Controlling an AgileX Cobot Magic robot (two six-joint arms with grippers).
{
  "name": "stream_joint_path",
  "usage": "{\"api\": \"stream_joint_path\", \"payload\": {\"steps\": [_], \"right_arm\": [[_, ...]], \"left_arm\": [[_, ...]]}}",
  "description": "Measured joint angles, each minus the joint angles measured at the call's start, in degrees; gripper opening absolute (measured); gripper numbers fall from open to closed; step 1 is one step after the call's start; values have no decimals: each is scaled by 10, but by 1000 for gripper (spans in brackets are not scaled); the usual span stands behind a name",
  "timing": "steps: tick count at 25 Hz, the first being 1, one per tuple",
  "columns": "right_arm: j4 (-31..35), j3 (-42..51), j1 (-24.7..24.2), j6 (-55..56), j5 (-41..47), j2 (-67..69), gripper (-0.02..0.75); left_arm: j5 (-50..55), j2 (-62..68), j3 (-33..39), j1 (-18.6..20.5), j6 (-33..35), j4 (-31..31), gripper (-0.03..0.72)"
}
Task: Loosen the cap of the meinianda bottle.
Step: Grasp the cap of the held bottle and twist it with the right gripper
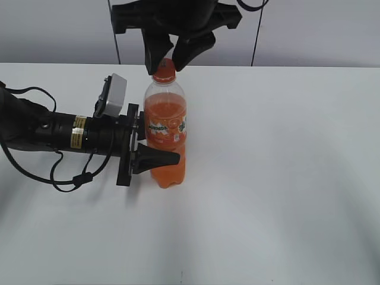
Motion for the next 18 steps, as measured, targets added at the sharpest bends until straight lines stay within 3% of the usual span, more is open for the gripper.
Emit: {"api": "stream_joint_path", "payload": {"steps": [5, 9, 18], "right_arm": [[0, 0, 0, -20, -1, 0, 276], [2, 0, 0, -106, -2, 0, 276], [9, 0, 0, -498, -3, 0, 274]], "left_arm": [[1, 0, 0, -1, -1, 0, 391], [1, 0, 0, -1, -1, 0, 391], [1, 0, 0, -1, -1, 0, 391]]}}
